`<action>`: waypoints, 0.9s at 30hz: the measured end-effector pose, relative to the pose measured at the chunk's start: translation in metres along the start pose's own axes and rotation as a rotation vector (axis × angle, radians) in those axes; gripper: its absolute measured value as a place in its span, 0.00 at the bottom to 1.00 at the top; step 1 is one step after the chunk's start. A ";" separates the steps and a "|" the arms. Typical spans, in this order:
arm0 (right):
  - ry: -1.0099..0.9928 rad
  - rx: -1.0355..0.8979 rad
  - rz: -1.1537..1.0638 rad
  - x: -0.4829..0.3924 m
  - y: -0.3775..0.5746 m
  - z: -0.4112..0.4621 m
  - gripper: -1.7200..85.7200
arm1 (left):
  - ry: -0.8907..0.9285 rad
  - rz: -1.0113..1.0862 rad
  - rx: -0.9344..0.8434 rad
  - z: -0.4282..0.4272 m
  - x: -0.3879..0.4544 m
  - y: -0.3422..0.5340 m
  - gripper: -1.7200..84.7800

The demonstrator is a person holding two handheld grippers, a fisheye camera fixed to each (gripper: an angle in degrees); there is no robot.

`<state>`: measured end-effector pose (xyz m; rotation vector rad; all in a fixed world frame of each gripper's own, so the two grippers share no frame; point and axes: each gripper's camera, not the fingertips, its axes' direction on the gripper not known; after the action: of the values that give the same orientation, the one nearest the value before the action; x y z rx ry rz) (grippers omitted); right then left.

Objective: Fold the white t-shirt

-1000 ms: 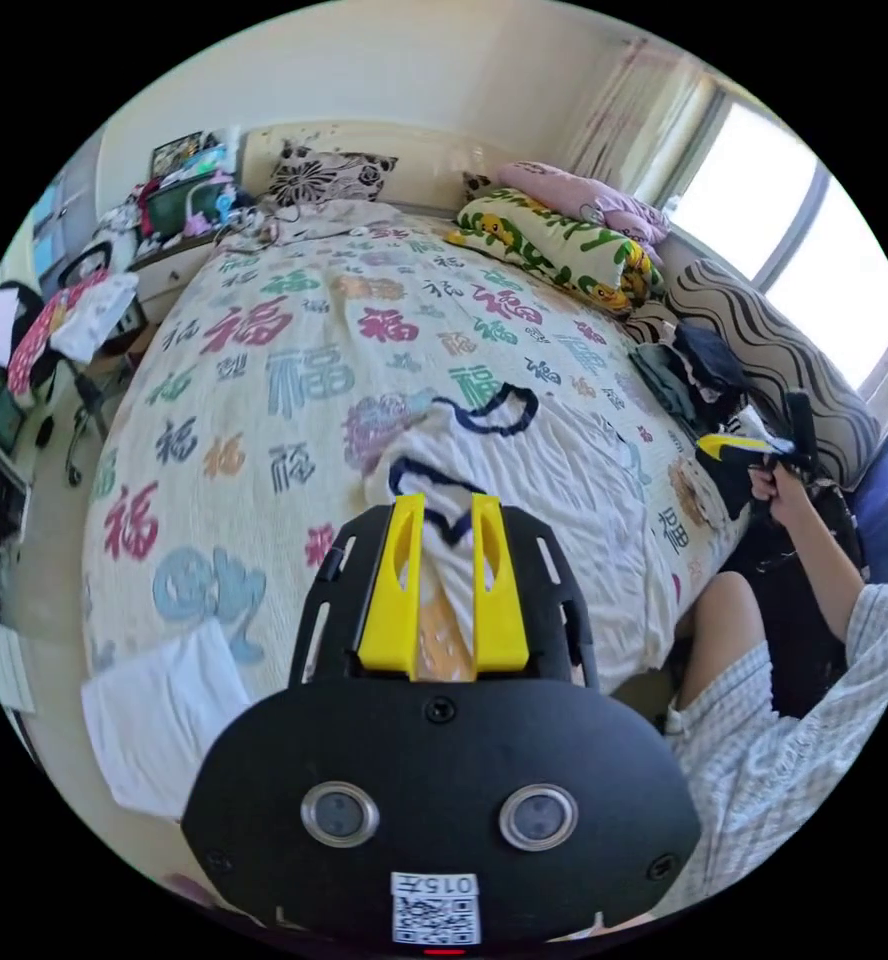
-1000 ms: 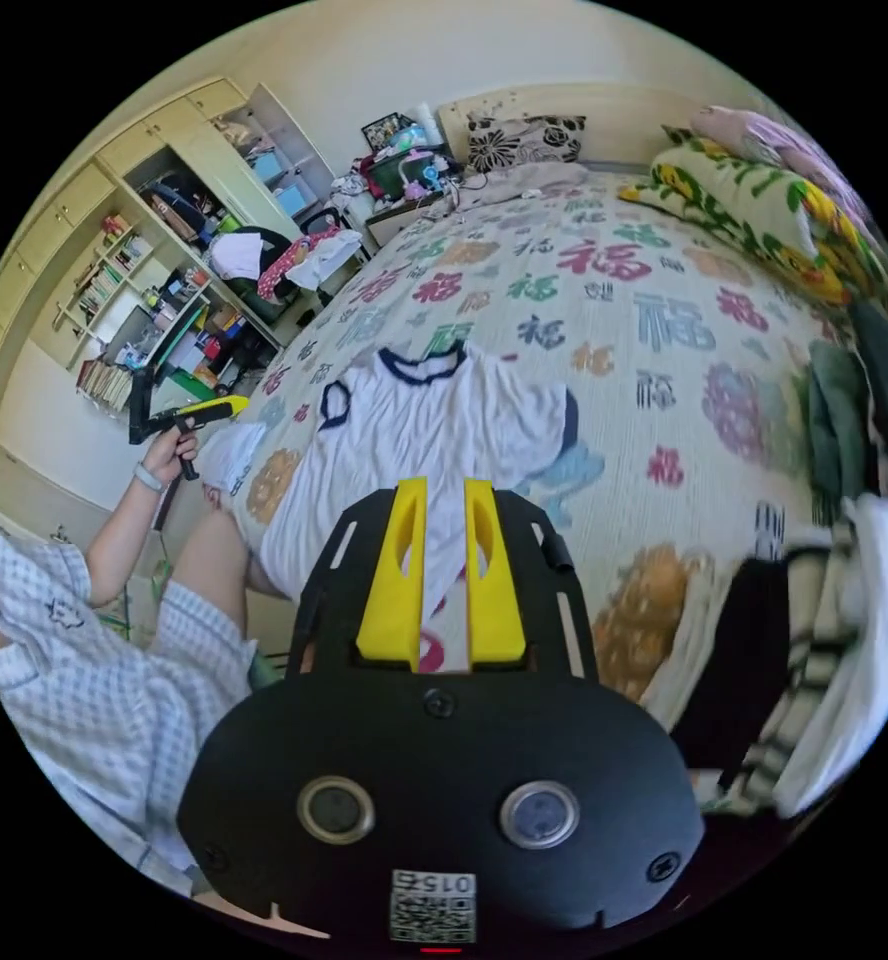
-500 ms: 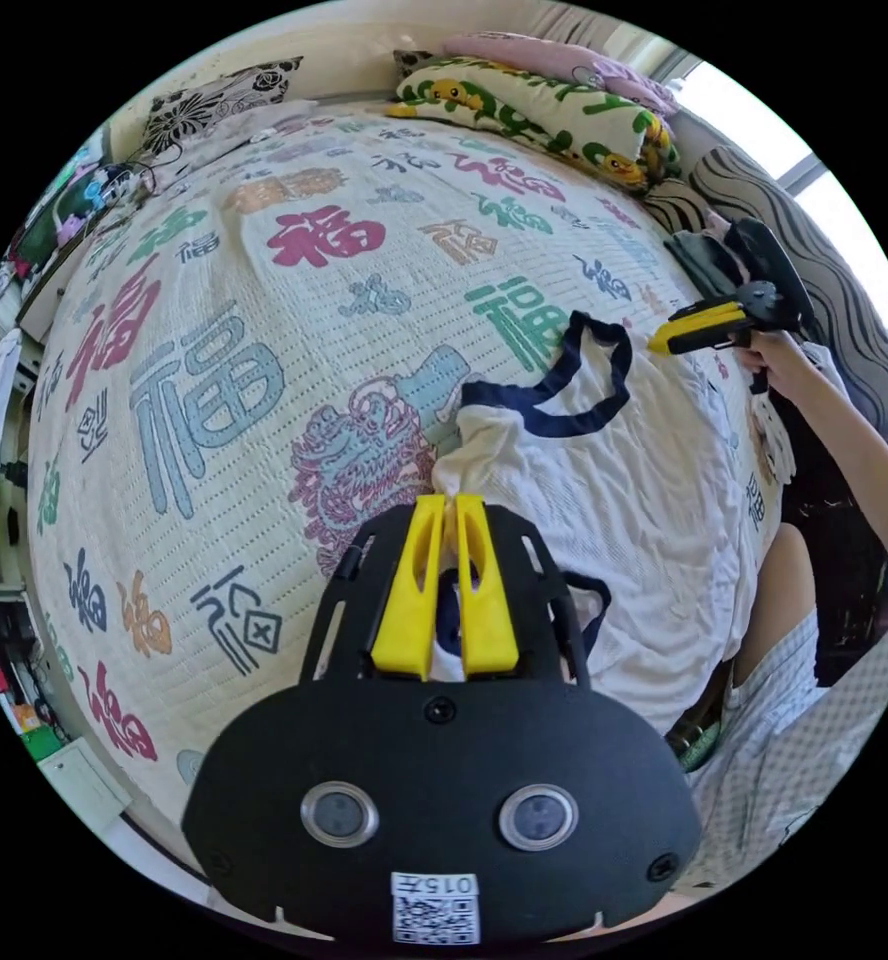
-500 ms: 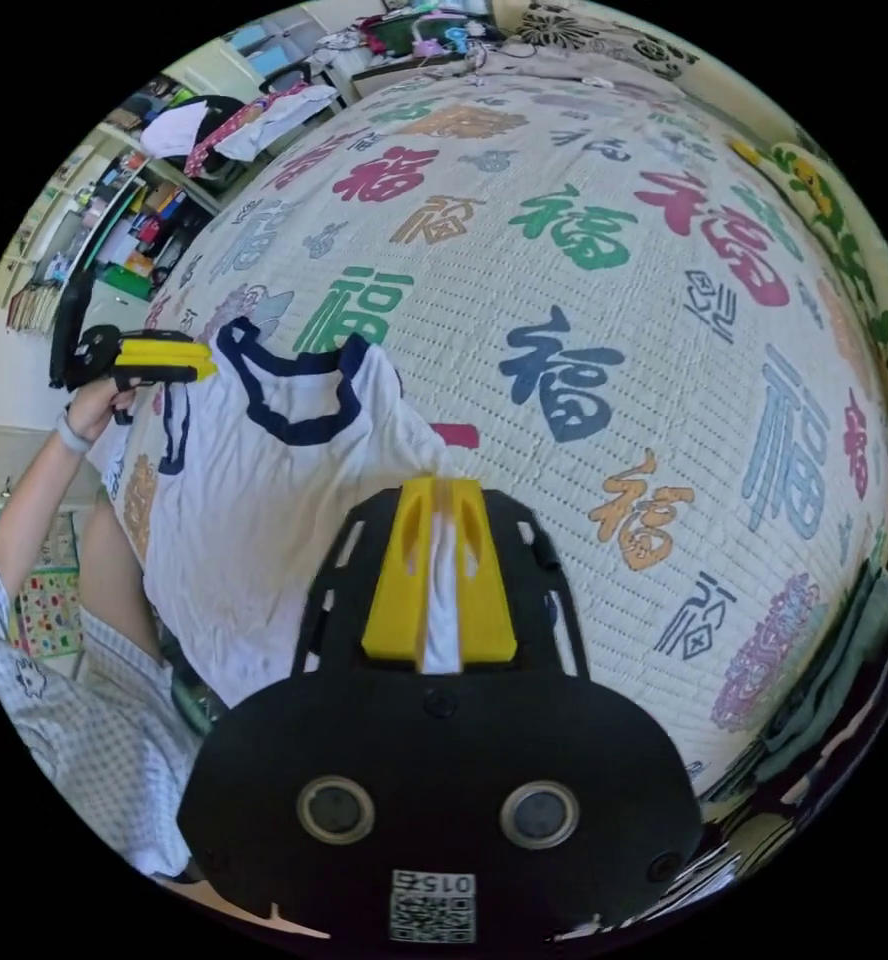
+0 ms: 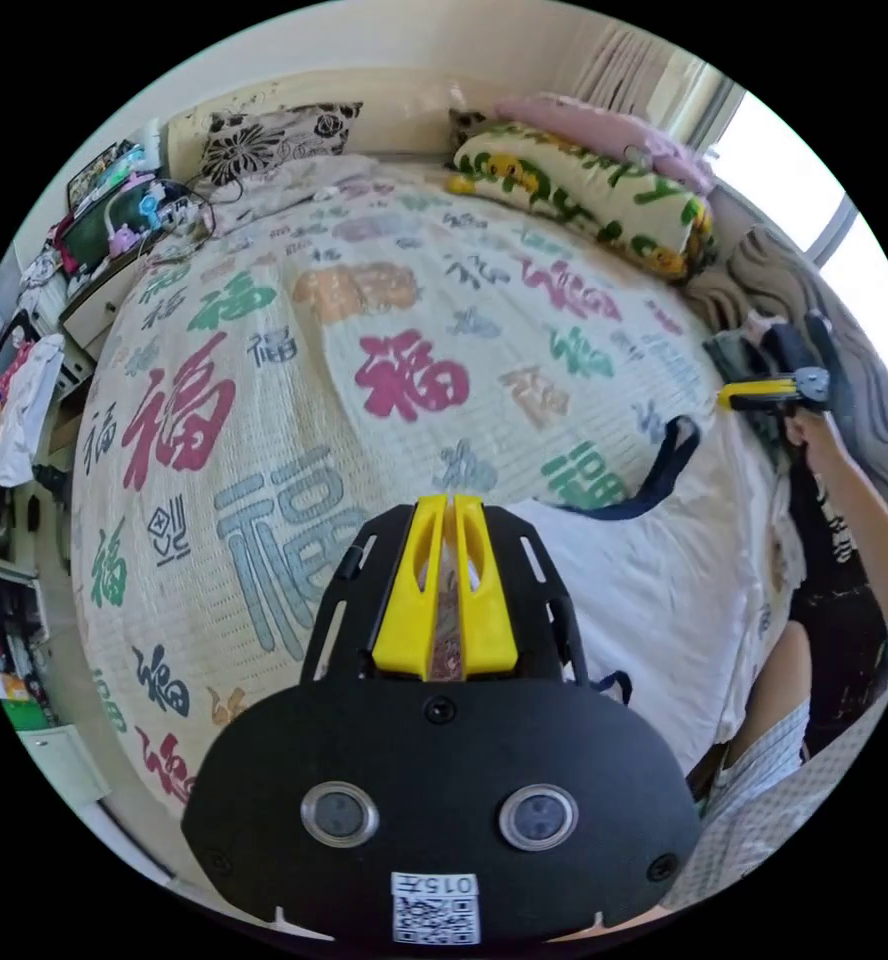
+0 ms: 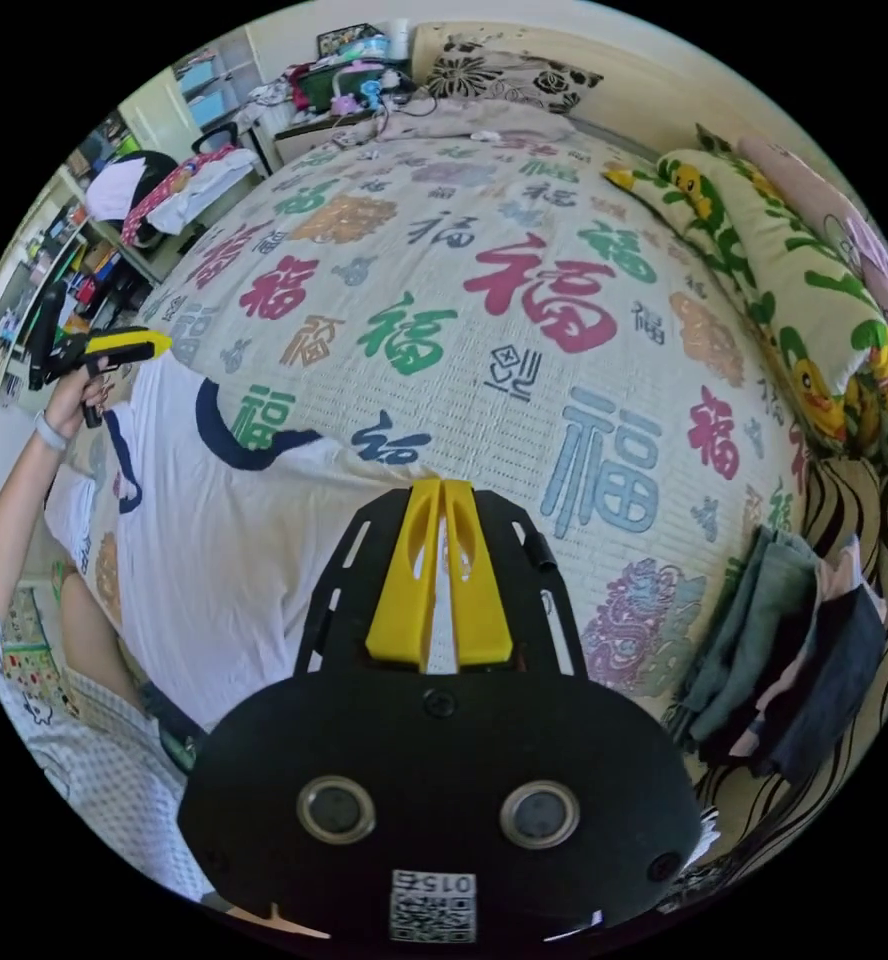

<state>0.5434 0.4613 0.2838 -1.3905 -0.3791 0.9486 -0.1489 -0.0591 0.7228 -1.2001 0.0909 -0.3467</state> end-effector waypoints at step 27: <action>-0.183 0.203 -0.220 -0.085 0.196 0.012 0.02 | 0.152 0.208 0.256 -0.127 0.105 0.235 0.02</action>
<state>0.4177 0.3869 0.1278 -1.0575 -0.5460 0.9079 -0.0312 -0.1312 0.4716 -0.9004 0.2928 -0.2577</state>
